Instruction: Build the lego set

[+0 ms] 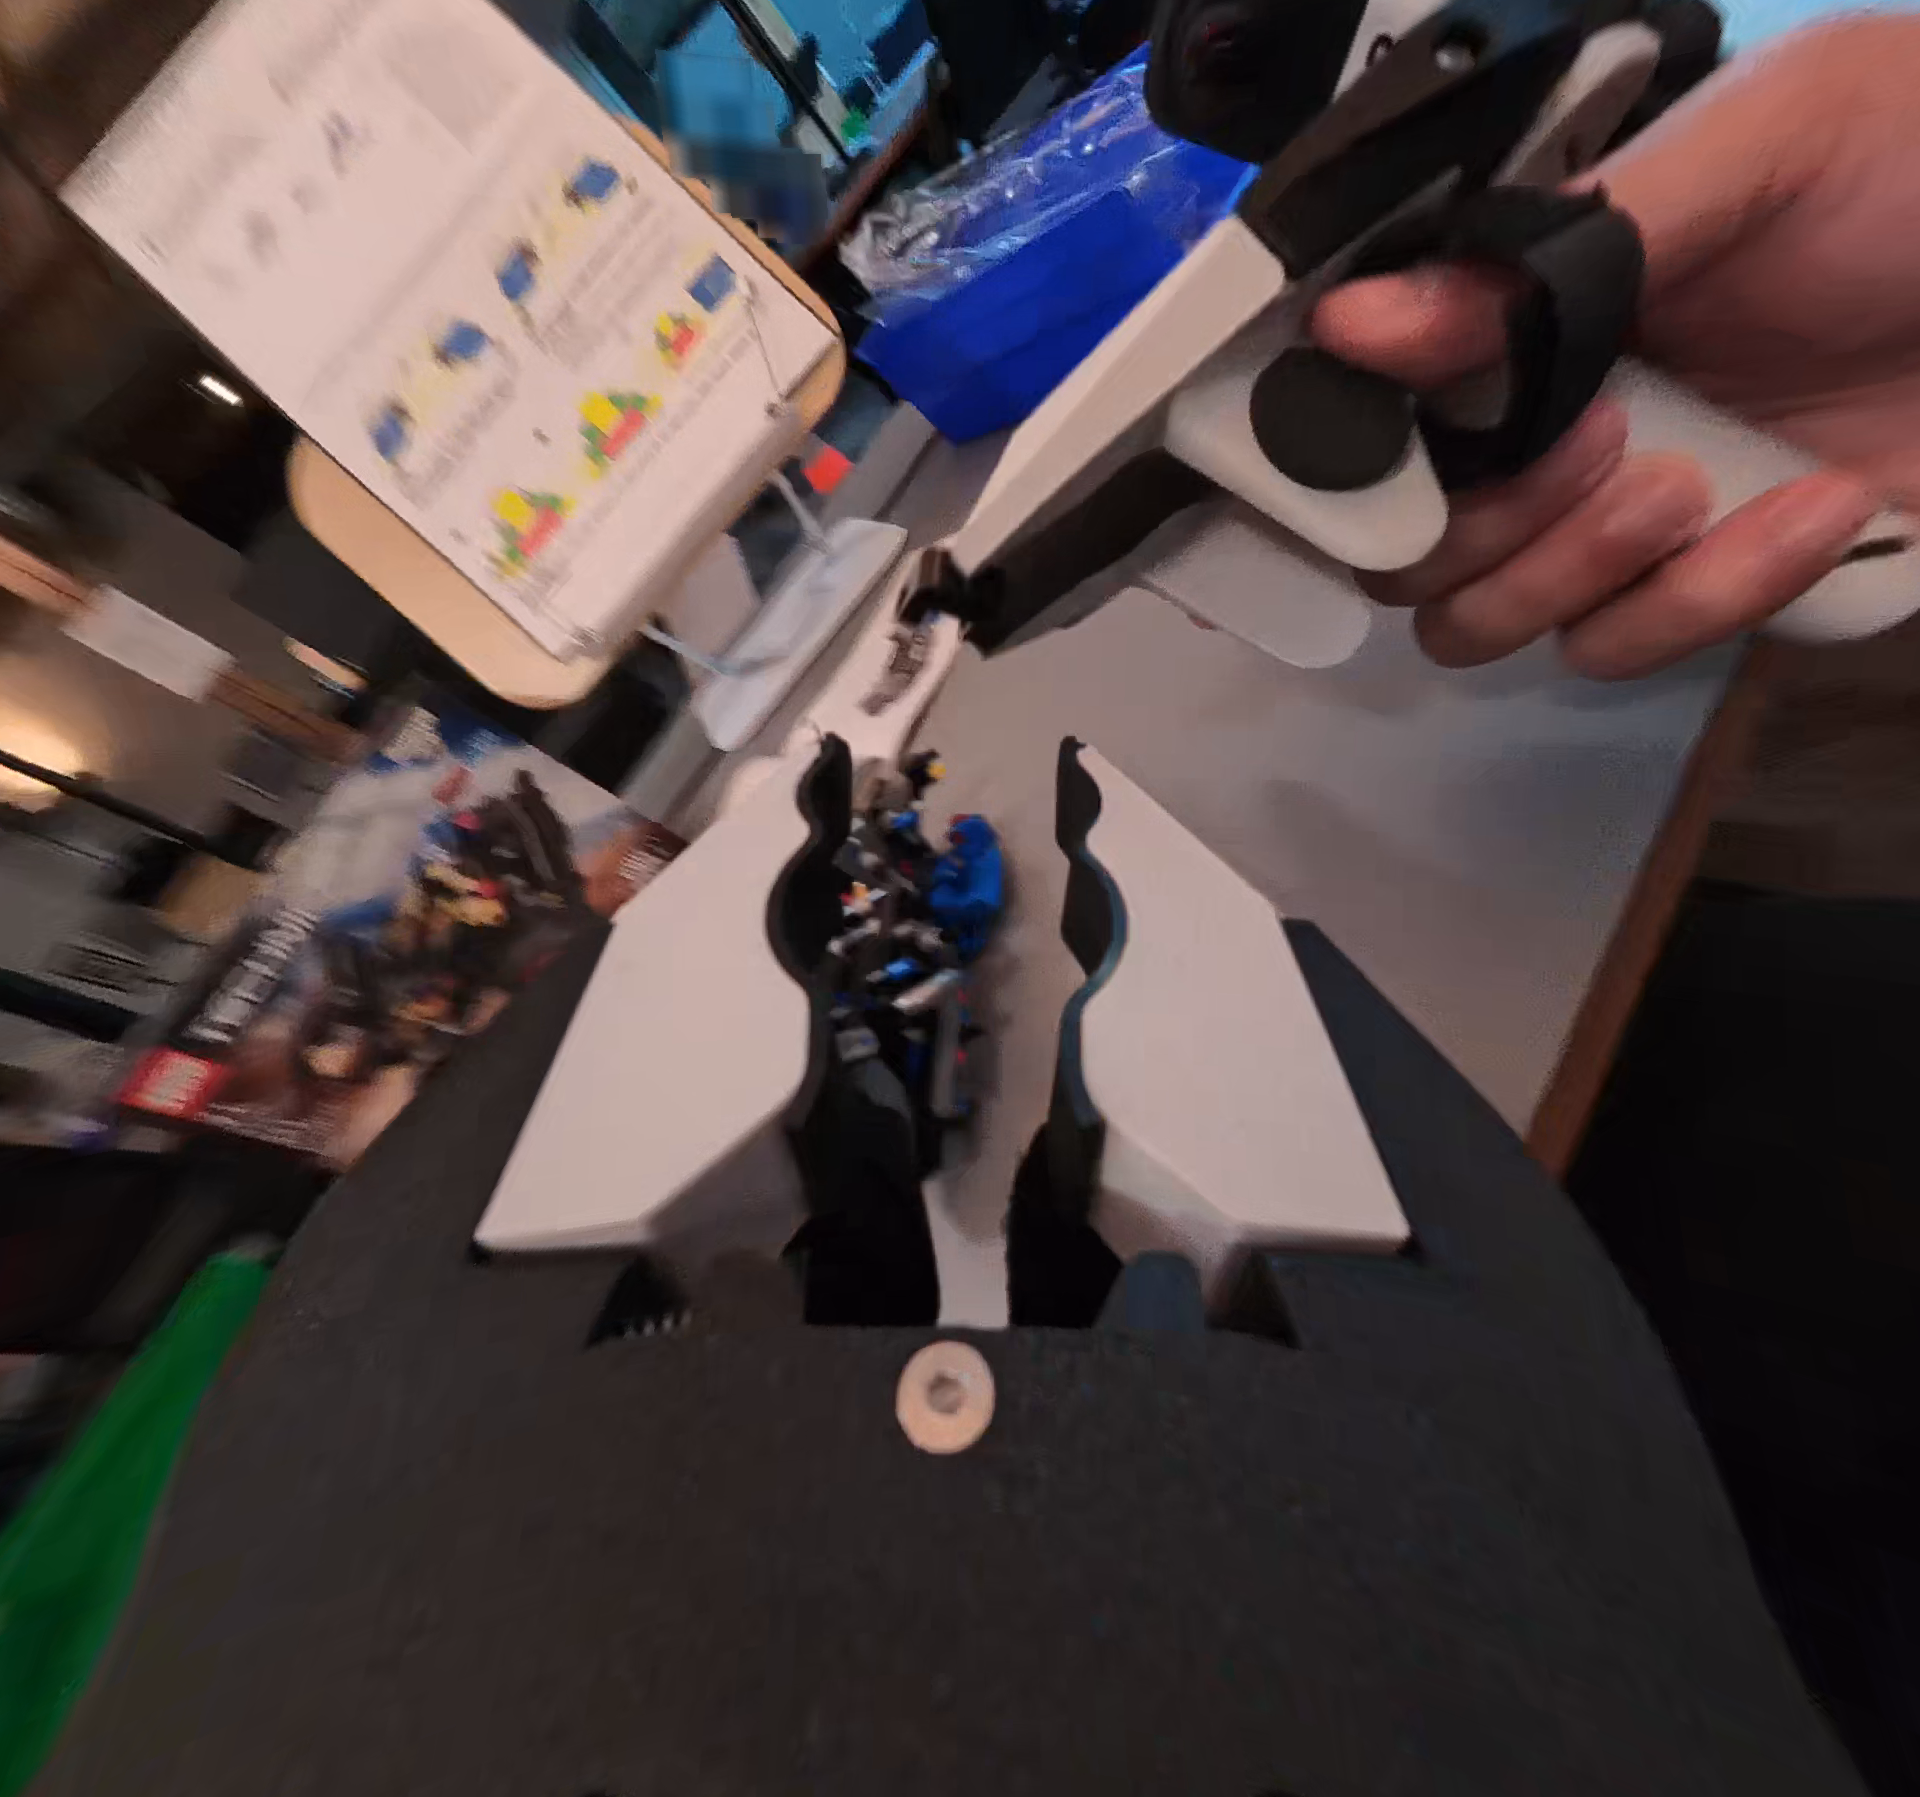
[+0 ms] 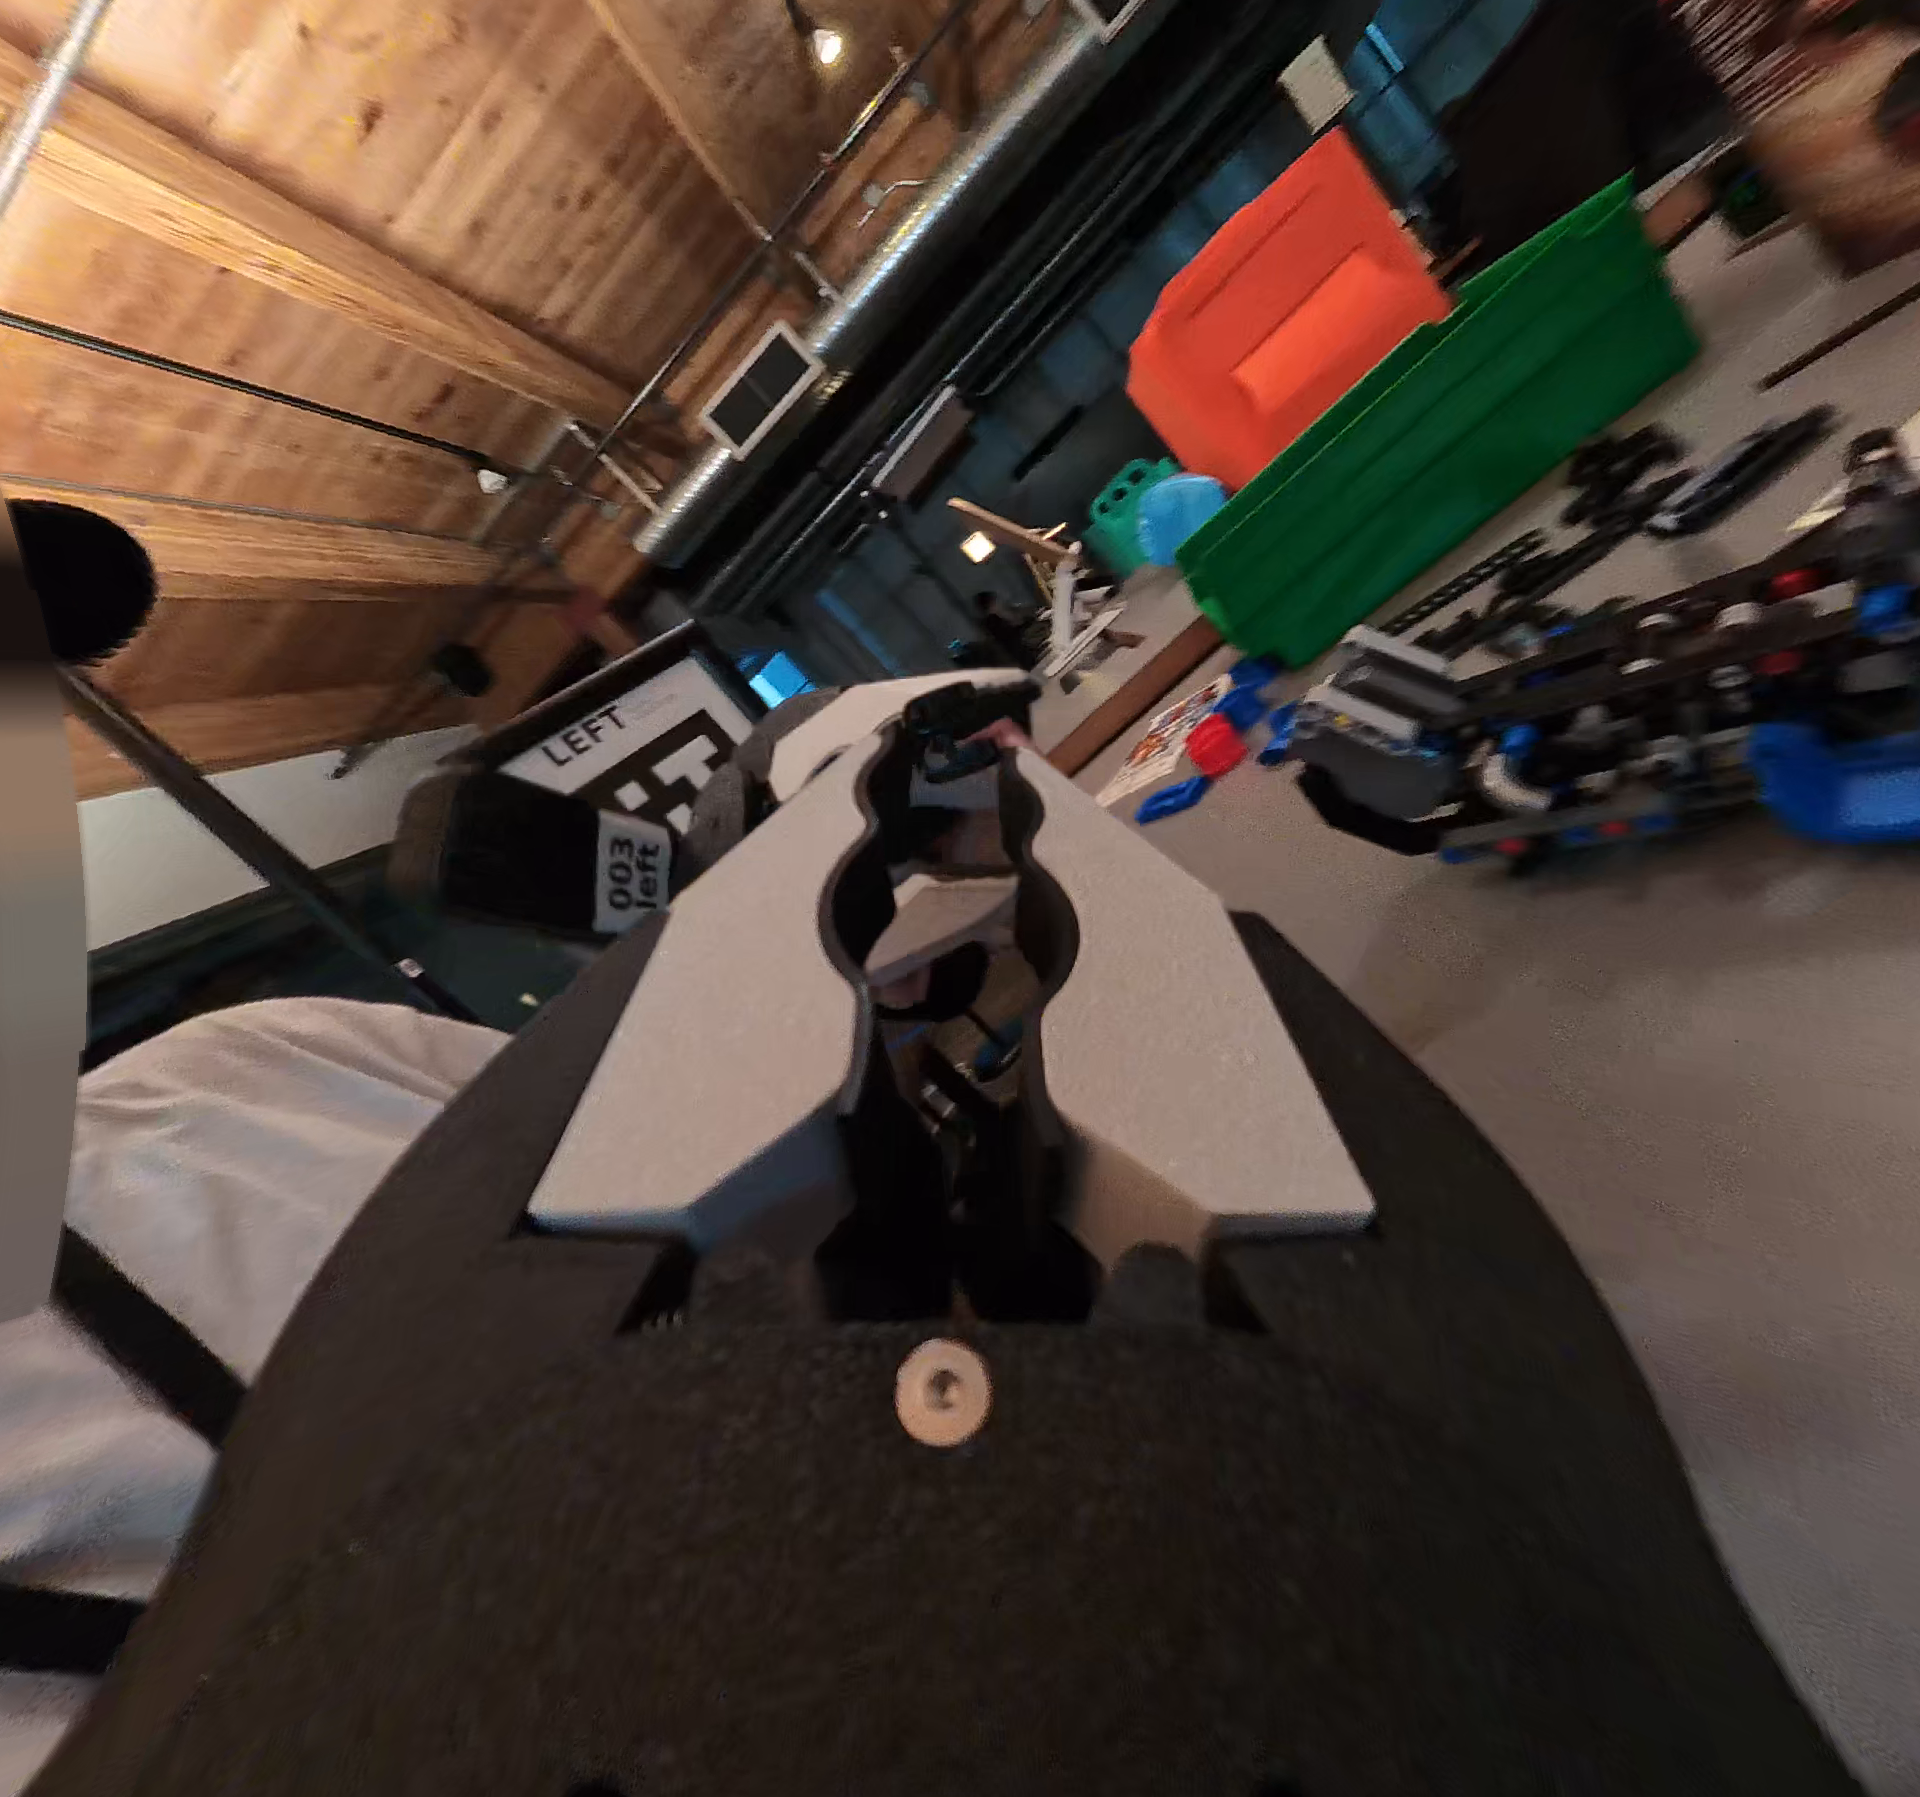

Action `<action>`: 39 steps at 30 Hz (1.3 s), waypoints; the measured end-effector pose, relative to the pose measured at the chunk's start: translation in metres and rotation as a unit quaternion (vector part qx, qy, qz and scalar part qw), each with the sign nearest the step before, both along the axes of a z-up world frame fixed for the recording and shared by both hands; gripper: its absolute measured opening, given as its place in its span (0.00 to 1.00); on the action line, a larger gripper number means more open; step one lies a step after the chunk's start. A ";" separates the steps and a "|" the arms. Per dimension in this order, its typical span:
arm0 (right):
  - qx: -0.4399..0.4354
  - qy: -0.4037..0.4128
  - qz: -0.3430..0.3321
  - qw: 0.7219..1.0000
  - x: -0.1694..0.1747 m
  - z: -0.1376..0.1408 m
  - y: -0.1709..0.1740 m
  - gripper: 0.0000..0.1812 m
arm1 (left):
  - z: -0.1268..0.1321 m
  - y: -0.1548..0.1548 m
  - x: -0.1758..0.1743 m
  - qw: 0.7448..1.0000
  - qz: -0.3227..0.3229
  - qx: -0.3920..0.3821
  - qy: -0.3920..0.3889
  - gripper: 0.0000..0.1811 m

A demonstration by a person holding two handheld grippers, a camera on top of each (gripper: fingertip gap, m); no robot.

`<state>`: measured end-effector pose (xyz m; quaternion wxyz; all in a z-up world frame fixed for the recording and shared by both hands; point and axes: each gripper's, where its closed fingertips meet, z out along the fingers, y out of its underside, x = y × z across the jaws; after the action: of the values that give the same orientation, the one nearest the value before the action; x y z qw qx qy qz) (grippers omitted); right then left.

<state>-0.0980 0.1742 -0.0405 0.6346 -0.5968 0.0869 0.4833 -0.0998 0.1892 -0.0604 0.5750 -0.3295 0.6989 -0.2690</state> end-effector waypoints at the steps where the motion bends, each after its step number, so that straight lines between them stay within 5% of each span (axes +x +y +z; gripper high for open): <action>1: 0.003 -0.005 0.007 1.000 -0.005 0.001 -0.001 0.09 | 0.003 -0.001 0.001 0.999 0.005 0.039 -0.016 0.20; 10: -0.005 -0.140 -0.015 0.990 -0.018 -0.009 -0.004 0.09 | 0.010 -0.017 -0.001 0.985 -0.029 0.165 -0.049 0.11; 17: -0.013 -0.273 -0.048 0.961 -0.011 -0.024 -0.007 0.09 | -0.003 -0.023 0.007 0.983 -0.106 0.140 -0.042 0.08; 27: -0.026 -0.379 -0.112 0.918 0.005 -0.034 -0.005 0.06 | -0.016 -0.018 0.023 0.986 -0.100 0.130 -0.029 0.09; 39: -0.047 -0.364 -0.101 0.925 0.008 -0.040 -0.006 0.05 | -0.027 -0.022 0.030 0.979 -0.094 0.179 -0.020 0.08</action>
<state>-0.0897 0.1680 -0.0805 0.6393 -0.7489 -0.0674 0.1613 -0.0695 0.1676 -0.0871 0.6108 -0.1488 0.7518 -0.1989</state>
